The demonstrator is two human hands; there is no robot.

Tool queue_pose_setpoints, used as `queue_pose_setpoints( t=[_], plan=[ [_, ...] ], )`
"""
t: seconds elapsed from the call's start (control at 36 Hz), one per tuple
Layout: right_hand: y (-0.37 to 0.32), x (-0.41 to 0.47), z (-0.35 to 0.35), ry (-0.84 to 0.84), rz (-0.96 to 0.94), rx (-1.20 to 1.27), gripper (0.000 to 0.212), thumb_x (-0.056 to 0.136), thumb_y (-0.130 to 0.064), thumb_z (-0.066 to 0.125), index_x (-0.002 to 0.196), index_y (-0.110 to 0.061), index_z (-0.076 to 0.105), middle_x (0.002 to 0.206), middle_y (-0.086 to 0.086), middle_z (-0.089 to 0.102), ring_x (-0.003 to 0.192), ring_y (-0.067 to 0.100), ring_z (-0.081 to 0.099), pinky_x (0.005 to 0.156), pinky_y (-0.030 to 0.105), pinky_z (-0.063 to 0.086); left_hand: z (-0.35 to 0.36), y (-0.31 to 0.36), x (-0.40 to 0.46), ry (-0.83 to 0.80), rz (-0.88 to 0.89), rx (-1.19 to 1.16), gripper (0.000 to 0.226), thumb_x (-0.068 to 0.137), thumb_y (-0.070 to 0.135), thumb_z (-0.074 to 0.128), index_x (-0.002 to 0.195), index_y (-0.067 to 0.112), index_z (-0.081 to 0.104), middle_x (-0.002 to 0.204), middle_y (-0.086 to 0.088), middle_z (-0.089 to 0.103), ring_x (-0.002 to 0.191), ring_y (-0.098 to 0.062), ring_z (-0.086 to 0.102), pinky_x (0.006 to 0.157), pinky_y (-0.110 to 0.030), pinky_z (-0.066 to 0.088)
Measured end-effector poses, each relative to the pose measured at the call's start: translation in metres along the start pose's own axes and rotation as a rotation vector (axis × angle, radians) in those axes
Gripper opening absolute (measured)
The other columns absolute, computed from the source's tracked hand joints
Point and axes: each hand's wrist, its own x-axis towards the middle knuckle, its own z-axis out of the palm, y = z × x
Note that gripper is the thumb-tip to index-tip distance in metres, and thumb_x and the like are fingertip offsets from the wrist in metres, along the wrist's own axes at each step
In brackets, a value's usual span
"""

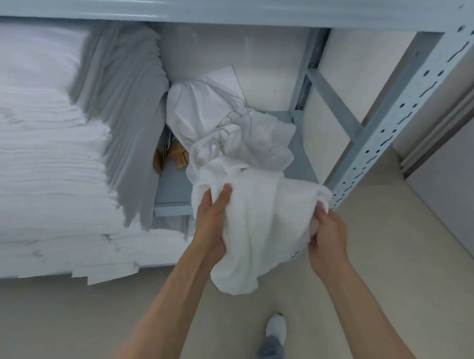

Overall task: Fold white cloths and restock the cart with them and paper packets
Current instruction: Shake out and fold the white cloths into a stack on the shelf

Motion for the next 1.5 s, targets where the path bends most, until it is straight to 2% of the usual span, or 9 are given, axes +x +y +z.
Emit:
queue_pose_setpoints(
  t=[0.28,0.53,0.69,0.83,1.03,1.17,1.28,1.39,1.5],
  plan=[
    [0.012,-0.039,-0.012,-0.250,0.393,0.118,0.047,0.099,-0.046,0.047,0.083,-0.017,0.081,0.087,0.007,0.076,0.082,0.025,0.074,0.064,0.030,0.058,-0.031,0.005,-0.041,-0.042,-0.192,-0.180,0.050,0.087,0.054,0.066,0.130,0.029,0.063,0.123,-0.003,0.071,0.113,-0.028,0.067,0.099,-0.049,0.051],
    [0.002,-0.046,-0.024,-0.715,0.327,-0.685,0.028,0.093,-0.021,0.062,0.118,-0.012,0.069,0.115,0.005,0.073,0.108,0.020,0.069,0.097,0.040,0.052,-0.008,0.021,-0.059,-0.258,-0.192,-0.232,0.052,0.091,0.047,0.066,0.133,0.017,0.063,0.129,-0.014,0.066,0.117,-0.034,0.064,0.086,-0.044,0.057],
    [-0.019,-0.041,-0.017,-0.588,0.293,-0.216,0.039,0.101,-0.041,0.044,0.130,-0.022,0.063,0.136,0.010,0.061,0.129,0.033,0.052,0.105,0.052,0.046,0.022,0.020,-0.069,-0.315,-0.083,-0.051,0.054,0.092,0.043,0.064,0.140,0.020,0.055,0.135,-0.014,0.062,0.123,-0.035,0.060,0.102,-0.051,0.049],
    [-0.020,-0.046,-0.017,-0.604,0.451,-0.029,0.041,0.093,-0.058,0.047,0.086,-0.035,0.081,0.101,0.000,0.077,0.088,0.017,0.075,0.062,0.031,0.059,0.047,0.030,-0.072,-0.216,0.110,0.074,0.041,0.094,0.037,0.062,0.132,0.022,0.062,0.128,-0.009,0.067,0.118,-0.028,0.064,0.099,-0.045,0.053],
    [-0.031,-0.043,-0.041,-0.755,0.367,0.135,0.032,0.086,-0.035,0.064,0.110,-0.018,0.076,0.115,0.010,0.072,0.105,0.024,0.070,0.079,0.034,0.058,0.057,0.043,-0.072,-0.078,0.256,0.128,0.021,0.096,0.037,0.061,0.111,0.030,0.074,0.117,0.000,0.073,0.106,-0.018,0.070,0.077,-0.029,0.059],
    [-0.061,-0.038,-0.086,-0.965,0.240,0.479,0.035,0.049,-0.042,0.093,0.071,-0.018,0.080,0.070,0.000,0.074,0.069,0.013,0.073,0.063,0.020,0.055,0.055,0.047,-0.064,0.116,0.276,-0.002,0.025,0.092,0.045,0.066,0.111,0.030,0.072,0.110,0.003,0.076,0.104,-0.017,0.071,0.084,-0.036,0.059],
    [-0.045,-0.024,-0.113,-0.710,0.369,0.518,0.072,0.069,-0.069,0.076,0.111,-0.010,0.074,0.119,0.019,0.067,0.112,0.033,0.065,0.111,0.046,0.029,0.058,0.046,-0.060,0.048,0.154,-0.117,0.042,0.091,0.051,0.063,0.119,0.022,0.073,0.117,-0.006,0.073,0.106,-0.025,0.071,0.081,-0.040,0.060],
    [-0.048,-0.036,-0.097,-0.837,0.424,0.178,0.073,0.075,-0.078,0.040,0.082,-0.019,0.082,0.099,0.002,0.077,0.096,0.011,0.072,0.082,0.022,0.054,0.074,0.033,-0.059,-0.078,0.023,-0.100,0.040,0.093,0.044,0.063,0.115,0.013,0.075,0.117,-0.014,0.072,0.106,-0.029,0.071,0.074,-0.040,0.061],
    [-0.040,-0.038,-0.088,-0.777,0.482,0.151,0.058,0.093,-0.048,0.057,0.134,-0.008,0.061,0.133,0.015,0.063,0.127,0.032,0.056,0.101,0.043,0.048,0.083,0.023,-0.059,-0.227,-0.050,-0.117,0.046,0.093,0.034,0.065,0.130,0.008,0.065,0.129,-0.017,0.065,0.117,-0.033,0.064,0.090,-0.045,0.057]
  ],
)
